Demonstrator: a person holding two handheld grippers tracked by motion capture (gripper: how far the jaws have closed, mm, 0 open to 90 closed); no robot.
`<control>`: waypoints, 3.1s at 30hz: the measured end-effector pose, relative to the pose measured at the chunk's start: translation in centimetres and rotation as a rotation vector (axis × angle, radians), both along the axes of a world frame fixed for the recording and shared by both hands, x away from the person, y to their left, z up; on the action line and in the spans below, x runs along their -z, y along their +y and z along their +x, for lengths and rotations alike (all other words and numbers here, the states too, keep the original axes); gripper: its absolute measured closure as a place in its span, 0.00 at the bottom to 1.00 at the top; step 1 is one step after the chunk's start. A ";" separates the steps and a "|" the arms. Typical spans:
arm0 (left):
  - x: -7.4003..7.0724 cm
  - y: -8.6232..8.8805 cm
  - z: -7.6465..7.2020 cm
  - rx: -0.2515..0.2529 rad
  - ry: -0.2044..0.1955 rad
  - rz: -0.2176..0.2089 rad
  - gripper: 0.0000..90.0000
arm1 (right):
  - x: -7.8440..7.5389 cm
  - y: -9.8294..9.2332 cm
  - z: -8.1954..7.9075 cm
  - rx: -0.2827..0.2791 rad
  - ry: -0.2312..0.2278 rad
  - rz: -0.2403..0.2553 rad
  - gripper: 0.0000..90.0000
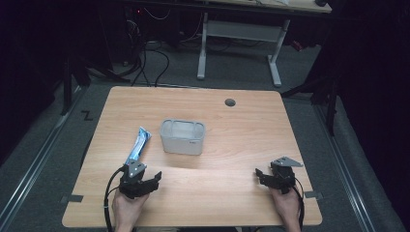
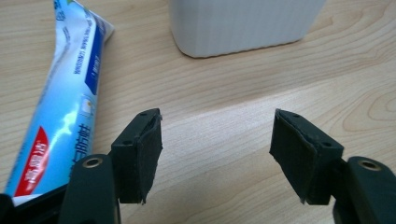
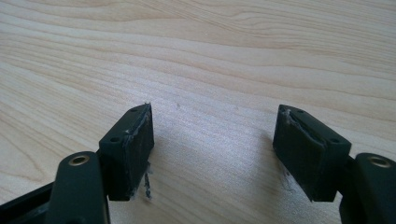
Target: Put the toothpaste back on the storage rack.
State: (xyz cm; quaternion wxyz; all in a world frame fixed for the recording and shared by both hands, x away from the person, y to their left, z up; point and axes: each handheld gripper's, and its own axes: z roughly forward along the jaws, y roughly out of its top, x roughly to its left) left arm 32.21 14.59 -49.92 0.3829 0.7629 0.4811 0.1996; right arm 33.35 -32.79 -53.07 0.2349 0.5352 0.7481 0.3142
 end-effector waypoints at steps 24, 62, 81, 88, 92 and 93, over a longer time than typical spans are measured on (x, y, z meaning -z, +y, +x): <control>-2.0 2.5 0.7 -0.038 -0.025 -0.003 0.39 | 0.0 0.0 0.0 -0.002 0.000 -0.001 0.32; -3.5 4.1 7.1 -0.081 0.053 0.147 0.41 | 0.0 0.0 0.0 -0.003 0.001 0.000 0.32; -2.6 1.2 12.3 -0.072 0.151 0.298 0.43 | 0.0 0.0 -0.1 -0.004 0.002 0.000 0.32; -1.8 0.8 13.5 -0.081 0.192 0.327 0.43 | 0.0 0.0 -0.1 -0.004 0.002 0.001 0.32; -1.1 0.5 14.5 -0.090 0.227 0.348 0.44 | 0.0 0.0 -0.1 -0.004 0.002 0.001 0.32; -0.9 0.4 14.6 -0.094 0.232 0.347 0.44 | 0.0 0.0 -0.1 -0.004 0.002 0.001 0.32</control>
